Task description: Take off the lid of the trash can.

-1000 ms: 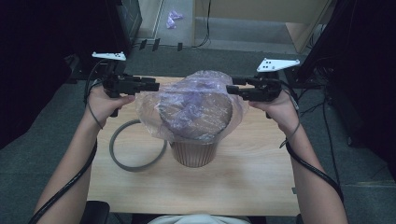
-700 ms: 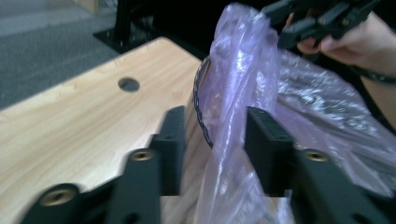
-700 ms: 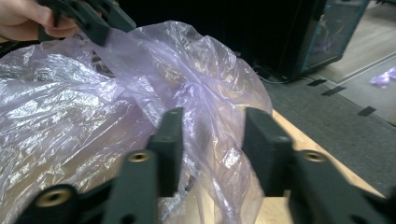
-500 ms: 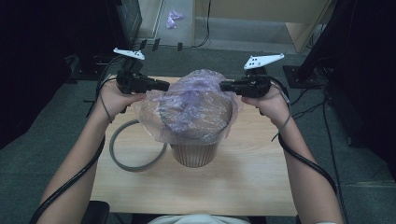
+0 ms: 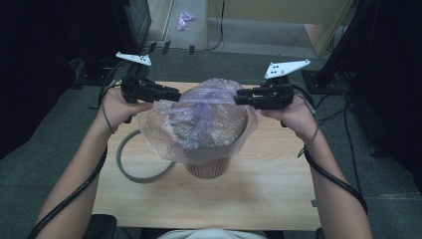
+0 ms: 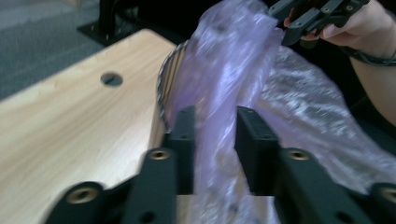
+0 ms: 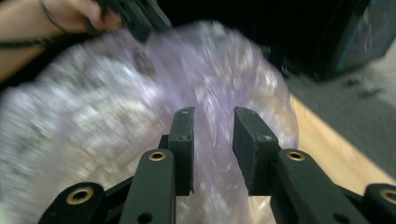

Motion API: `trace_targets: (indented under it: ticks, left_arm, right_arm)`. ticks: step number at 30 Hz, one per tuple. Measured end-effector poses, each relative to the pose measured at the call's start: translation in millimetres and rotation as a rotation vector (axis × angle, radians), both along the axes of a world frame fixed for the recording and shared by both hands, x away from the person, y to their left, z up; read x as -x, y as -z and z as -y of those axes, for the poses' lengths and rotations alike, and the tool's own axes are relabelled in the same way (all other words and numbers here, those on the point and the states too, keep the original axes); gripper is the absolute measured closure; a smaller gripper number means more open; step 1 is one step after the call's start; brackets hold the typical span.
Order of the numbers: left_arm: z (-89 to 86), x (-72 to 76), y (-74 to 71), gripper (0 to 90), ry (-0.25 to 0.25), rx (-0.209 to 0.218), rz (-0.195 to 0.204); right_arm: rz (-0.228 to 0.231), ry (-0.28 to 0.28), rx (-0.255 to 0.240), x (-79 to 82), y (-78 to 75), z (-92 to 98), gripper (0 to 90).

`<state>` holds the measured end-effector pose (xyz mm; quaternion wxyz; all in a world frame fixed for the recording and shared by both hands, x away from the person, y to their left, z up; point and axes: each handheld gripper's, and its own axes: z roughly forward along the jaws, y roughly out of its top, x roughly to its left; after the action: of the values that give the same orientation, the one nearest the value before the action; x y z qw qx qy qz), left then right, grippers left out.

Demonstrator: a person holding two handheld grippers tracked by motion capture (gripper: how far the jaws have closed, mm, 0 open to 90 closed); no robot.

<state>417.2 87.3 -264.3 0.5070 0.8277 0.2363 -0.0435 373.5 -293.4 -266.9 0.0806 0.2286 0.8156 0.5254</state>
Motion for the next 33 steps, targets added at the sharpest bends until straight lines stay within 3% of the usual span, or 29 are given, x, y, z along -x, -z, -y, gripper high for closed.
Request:
trace_targets:
  ticks: [3,5,7,10,15,21,25,28,30,33]
  left_arm:
    - [5.9,1.1,-9.3,58.5,0.007,0.010,0.031]
    - [13.7,1.2,-11.1,57.1,0.025,0.007,0.026]
    - [23.2,1.9,-8.6,56.3,0.046,-0.024,0.031]
    - [31.9,1.0,-1.6,57.1,0.055,-0.067,0.036]
    - [31.8,-0.3,4.0,72.5,0.062,-0.100,0.028]
    - [23.6,-2.5,2.5,86.4,0.050,-0.102,-0.012]
    - [18.0,-8.0,5.0,88.8,0.027,-0.095,-0.028]
    - [17.9,-10.4,7.7,87.8,0.023,-0.090,-0.030]
    - [17.6,-10.1,7.8,82.4,0.028,-0.066,-0.020]
    - [17.0,-6.5,3.3,72.3,0.039,-0.039,0.000]
  right_arm:
    - [0.032,-0.010,-0.060,1.4,-13.3,-0.6,70.4]
    - [0.048,-0.005,-0.066,-2.1,-17.7,-6.0,73.7]
    - [0.053,0.003,-0.059,-8.8,-16.6,-14.1,76.4]
    - [0.044,0.022,-0.035,-21.4,-8.3,-25.7,79.1]
    - [-0.011,0.038,0.027,-37.8,6.3,-40.5,82.2]
    - [-0.073,-0.021,0.126,-45.7,17.4,-59.2,80.5]
    - [-0.108,-0.041,0.162,-49.2,21.4,-67.3,80.2]
    - [-0.138,-0.041,0.179,-50.8,20.2,-71.2,72.1]
    - [-0.142,-0.030,0.189,-50.9,18.6,-73.2,59.1]
    - [-0.107,-0.012,0.186,-49.2,13.3,-70.0,56.9]
